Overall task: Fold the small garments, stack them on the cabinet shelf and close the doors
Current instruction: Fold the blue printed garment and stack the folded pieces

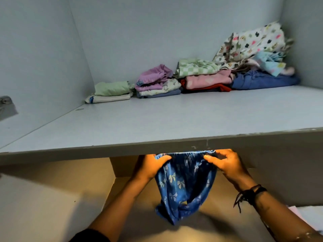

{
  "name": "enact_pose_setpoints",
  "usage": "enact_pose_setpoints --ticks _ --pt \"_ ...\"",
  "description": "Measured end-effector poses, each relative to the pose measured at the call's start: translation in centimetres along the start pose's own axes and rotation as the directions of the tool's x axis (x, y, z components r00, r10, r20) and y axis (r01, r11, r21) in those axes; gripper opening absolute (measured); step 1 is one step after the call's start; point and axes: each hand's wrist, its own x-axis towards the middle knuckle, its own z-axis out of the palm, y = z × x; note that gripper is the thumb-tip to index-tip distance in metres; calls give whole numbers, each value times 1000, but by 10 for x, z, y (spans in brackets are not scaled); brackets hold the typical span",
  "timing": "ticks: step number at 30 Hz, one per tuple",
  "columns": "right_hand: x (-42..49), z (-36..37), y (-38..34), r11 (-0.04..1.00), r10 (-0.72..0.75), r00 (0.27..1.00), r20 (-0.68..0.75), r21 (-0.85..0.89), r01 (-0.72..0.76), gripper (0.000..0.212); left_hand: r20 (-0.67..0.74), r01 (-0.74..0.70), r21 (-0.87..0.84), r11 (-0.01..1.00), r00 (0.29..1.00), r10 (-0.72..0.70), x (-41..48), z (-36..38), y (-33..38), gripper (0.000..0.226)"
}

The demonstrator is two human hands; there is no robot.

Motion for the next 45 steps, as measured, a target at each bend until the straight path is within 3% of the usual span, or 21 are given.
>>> enact_pose_setpoints --ticks 3,6,10,15,18,20,21,22,24,26,27,29,31,32,35,37,39,42,45 --pt "-3 -2 -4 999 54 989 -139 12 -52 26 -92 70 -104 992 993 -79 -1 30 17 47" --pt "-25 16 -6 991 -33 945 -327 -130 -10 19 3 228 -260 938 972 -236 -16 56 38 28" --pt "-68 49 -4 960 -218 963 -156 -214 183 10 243 379 -430 819 923 -300 -46 76 53 15" --pt "-89 58 1 886 -342 940 -15 -338 317 17 232 465 -532 708 884 -406 -57 72 48 18" --pt "-91 60 0 813 -407 899 162 -384 438 21 299 420 -498 759 904 -305 -64 65 43 32" --pt "-90 59 4 866 -413 892 184 -224 447 27 310 407 -466 786 907 -286 -64 58 39 23" --pt "-89 59 7 922 -373 919 130 -62 383 30 280 387 -446 807 917 -285 -63 54 37 15" --pt "-88 57 8 953 -280 959 45 131 272 32 248 355 -423 834 930 -270 -61 48 35 12" --pt "-81 53 17 894 7 998 -67 447 24 42 252 261 -393 882 953 -170 -60 33 34 11" --pt "-66 50 18 860 122 987 105 485 -158 54 372 194 -446 874 928 -16 -60 17 31 13" --pt "-59 50 18 857 101 961 256 469 -215 57 441 203 -490 848 897 39 -61 8 29 17" --pt "-50 51 13 780 28 835 550 509 -362 57 488 239 -565 790 868 87 -58 -8 28 23" --pt "-46 53 9 605 -14 657 754 529 -595 59 410 231 -629 742 910 65 -51 -21 27 18" --pt "-45 57 7 567 -47 589 807 507 -649 59 364 221 -654 724 930 45 -47 -29 29 17" --pt "-44 72 2 674 -57 454 889 370 -639 62 235 213 -704 678 970 -61 -41 -47 30 9" --pt "-47 79 -1 728 2 384 923 262 -634 61 174 243 -746 620 970 -172 -38 -56 21 22" --pt "-51 81 1 737 55 322 945 179 -652 52 146 263 -766 587 960 -240 -33 -61 8 33" --pt "-55 77 17 718 63 195 979 92 -690 52 129 262 -816 516 952 -279 -30 -66 -9 30" --pt "-54 57 38 723 152 185 971 18 -691 51 110 325 -838 438 888 -447 -30 -64 -43 18"
